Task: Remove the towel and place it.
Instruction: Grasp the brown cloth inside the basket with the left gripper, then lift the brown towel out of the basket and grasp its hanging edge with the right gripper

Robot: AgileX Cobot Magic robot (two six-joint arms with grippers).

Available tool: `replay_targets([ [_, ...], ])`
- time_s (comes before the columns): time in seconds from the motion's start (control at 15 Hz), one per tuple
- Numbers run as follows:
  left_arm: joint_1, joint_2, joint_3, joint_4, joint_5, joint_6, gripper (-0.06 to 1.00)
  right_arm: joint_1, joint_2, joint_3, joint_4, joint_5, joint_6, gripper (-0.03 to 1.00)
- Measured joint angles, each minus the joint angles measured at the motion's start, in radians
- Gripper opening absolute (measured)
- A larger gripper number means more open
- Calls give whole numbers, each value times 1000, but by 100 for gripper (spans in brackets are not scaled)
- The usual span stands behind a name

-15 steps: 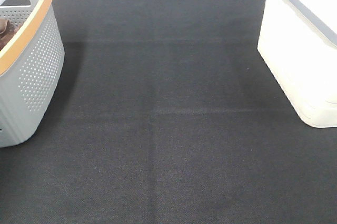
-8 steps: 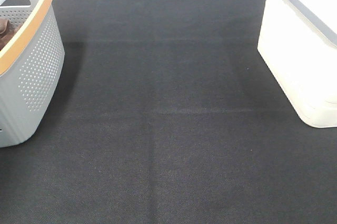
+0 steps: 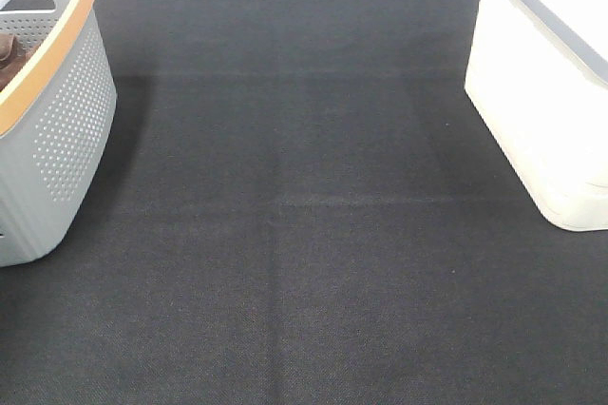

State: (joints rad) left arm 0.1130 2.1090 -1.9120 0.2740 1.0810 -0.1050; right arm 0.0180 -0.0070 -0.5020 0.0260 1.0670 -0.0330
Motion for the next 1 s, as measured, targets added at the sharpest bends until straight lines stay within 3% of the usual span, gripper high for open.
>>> replay_targets([
  [0.2,0,-73,-109,-61,71,1,0,0,0,0,0,0,0,76],
  [0.47,0,-237,-196,-255,72,40,0,0,0,0,0,0,0,76],
  [0.73,0,-378,-201,-428,-24,61,0,0,0,0,0,0,0,76],
  [0.87,0,-427,-201,-553,-73,99,0,0,0,0,0,0,0,76],
  [0.93,0,-427,-201,-553,-73,99,0,0,0,0,0,0,0,76],
  [1.0,0,-444,-201,-625,-93,124,0,0,0,0,0,0,0,76],
])
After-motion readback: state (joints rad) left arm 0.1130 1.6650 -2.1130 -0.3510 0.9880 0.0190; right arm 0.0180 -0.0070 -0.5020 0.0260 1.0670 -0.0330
